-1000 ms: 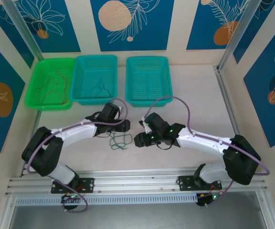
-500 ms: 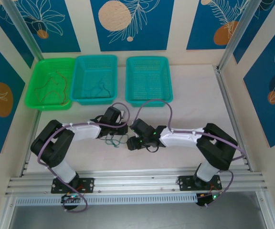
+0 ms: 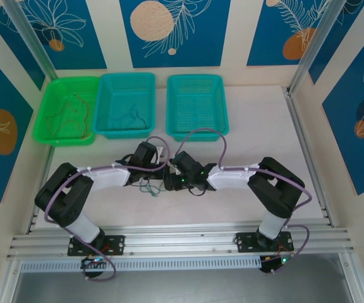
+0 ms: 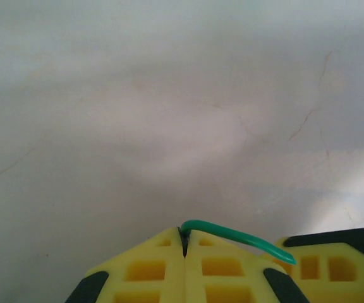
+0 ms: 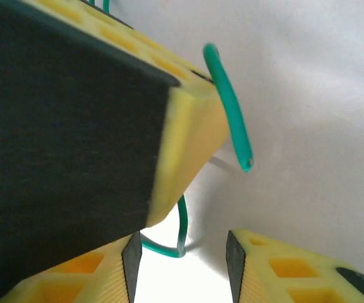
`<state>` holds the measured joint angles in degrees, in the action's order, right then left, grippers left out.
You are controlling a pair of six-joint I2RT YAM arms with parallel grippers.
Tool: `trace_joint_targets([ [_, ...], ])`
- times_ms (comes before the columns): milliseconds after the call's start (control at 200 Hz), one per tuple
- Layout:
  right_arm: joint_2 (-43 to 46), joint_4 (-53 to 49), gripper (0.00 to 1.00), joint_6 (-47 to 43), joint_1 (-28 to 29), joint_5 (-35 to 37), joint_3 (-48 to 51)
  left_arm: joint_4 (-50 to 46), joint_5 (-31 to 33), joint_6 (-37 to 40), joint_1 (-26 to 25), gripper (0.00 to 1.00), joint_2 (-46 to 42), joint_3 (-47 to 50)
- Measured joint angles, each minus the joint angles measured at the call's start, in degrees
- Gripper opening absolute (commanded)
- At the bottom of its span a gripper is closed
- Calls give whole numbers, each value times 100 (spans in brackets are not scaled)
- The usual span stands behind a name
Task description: Untangle the cables
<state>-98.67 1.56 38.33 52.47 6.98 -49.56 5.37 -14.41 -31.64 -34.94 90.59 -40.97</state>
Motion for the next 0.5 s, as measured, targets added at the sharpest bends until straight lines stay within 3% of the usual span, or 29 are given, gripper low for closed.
trace_joint_targets([
  [315,-315,496,0,361,-186,-164,92,-2,-210,-278,142,0,-708,142],
  [500,74,382,0,656,-411,-44,466,-334,-138,-245,363,0,-1624,177],
])
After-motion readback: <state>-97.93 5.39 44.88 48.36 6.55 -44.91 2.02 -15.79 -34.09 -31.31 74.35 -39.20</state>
